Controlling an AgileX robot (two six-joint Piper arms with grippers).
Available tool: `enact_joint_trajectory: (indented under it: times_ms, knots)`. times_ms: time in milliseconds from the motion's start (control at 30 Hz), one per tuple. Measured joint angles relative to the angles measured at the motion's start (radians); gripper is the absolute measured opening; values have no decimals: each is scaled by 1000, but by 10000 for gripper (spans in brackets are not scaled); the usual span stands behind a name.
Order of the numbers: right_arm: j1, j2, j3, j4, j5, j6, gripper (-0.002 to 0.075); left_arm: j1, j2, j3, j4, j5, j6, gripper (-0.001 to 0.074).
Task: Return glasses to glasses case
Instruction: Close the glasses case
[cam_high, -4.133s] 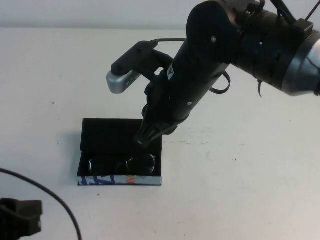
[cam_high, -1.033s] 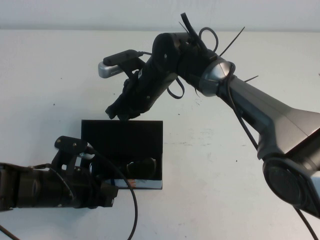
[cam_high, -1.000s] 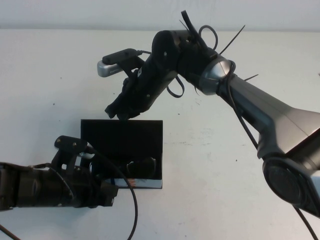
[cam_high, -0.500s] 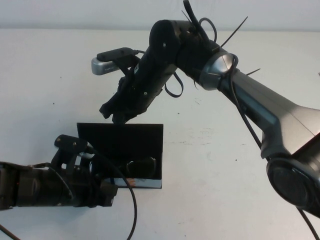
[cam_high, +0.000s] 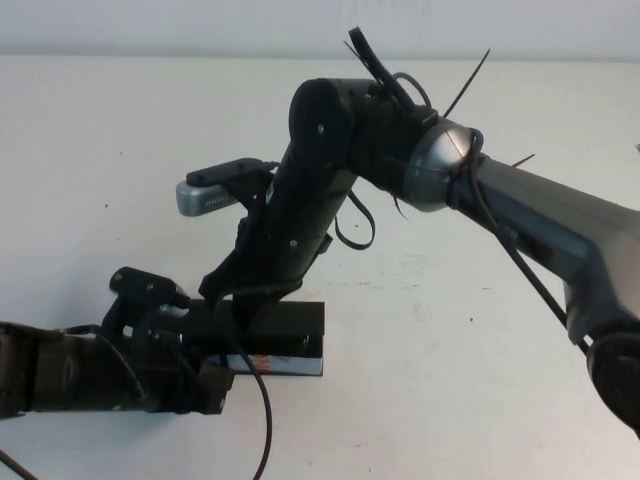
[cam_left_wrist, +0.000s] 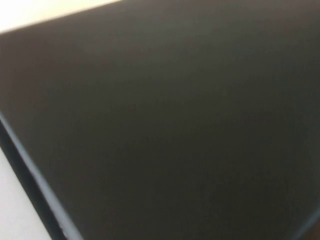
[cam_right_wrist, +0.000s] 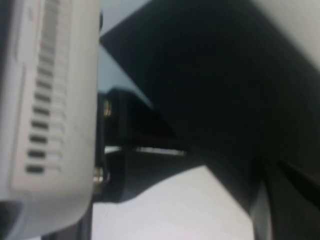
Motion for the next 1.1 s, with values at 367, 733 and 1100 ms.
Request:
enact_joint_trajectory:
  times_ms: [367, 733, 1100]
  knots:
    - [14, -1, 95, -7, -6, 0, -13, 0, 0, 0, 2, 0, 1, -1]
    - [14, -46, 103, -29, -8, 6, -13, 0, -122, 72, 19, -10, -45, -1]
    - [14, -259, 104, -104, -5, 94, -13, 0, -585, 111, 103, 4, -181, -1]
